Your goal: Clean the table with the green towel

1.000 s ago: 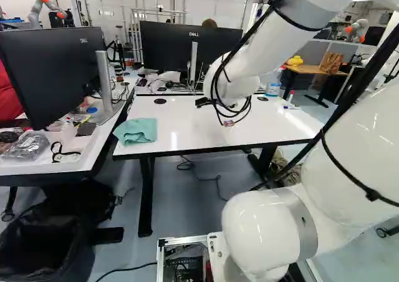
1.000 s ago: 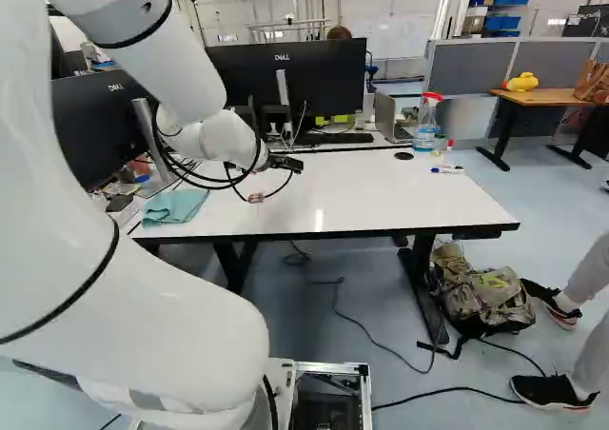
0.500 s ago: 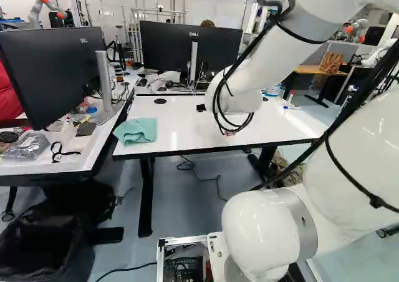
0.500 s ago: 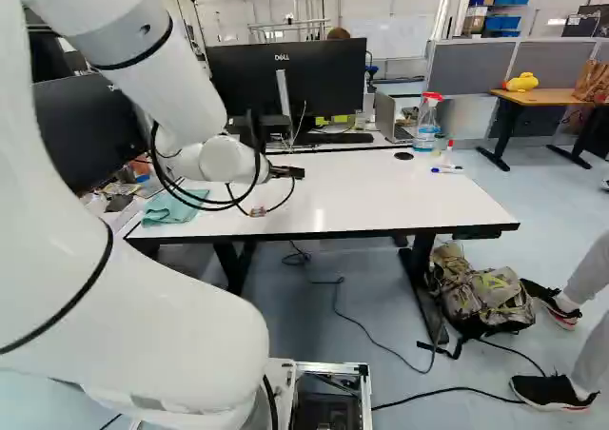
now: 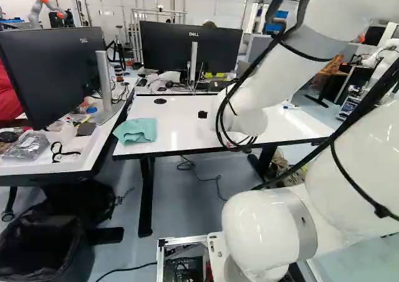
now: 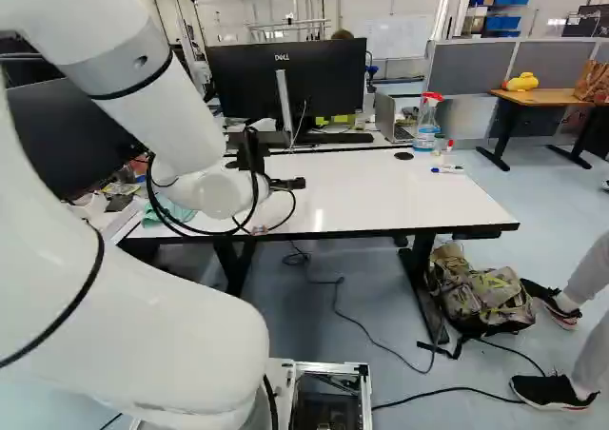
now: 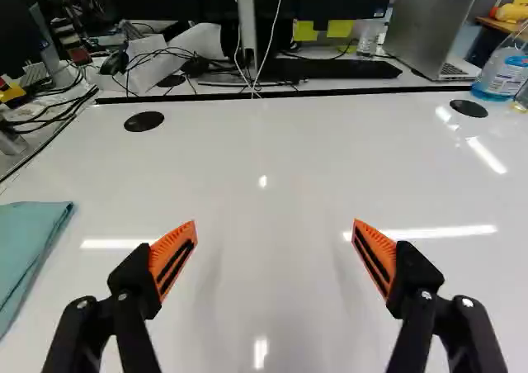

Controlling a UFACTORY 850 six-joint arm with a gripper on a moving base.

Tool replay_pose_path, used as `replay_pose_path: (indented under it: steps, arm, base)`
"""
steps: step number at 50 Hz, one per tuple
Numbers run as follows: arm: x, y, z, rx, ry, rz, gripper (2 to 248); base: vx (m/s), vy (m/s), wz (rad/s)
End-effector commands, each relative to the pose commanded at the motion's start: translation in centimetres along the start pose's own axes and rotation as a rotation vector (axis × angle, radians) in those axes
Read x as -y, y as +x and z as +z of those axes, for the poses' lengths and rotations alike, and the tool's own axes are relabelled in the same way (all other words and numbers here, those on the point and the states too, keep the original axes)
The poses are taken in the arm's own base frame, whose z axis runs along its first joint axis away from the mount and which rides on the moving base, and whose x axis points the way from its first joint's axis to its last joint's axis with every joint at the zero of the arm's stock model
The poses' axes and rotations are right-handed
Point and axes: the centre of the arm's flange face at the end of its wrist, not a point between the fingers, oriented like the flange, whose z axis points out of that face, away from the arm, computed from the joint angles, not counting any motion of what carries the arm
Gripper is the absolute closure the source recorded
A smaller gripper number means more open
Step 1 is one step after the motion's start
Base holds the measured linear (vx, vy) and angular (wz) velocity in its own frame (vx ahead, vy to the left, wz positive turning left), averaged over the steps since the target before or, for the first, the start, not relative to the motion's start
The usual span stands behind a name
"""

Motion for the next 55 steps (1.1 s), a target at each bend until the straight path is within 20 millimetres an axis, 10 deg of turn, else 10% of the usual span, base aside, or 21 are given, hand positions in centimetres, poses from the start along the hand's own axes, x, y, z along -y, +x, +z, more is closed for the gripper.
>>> replay_pose_path:
  steps: [55]
  arm:
    - [-0.3, -4.8, -3.0, -0.123, -0.002, -0.005, 3]
  base:
    - [0.0, 0.0, 0.0]
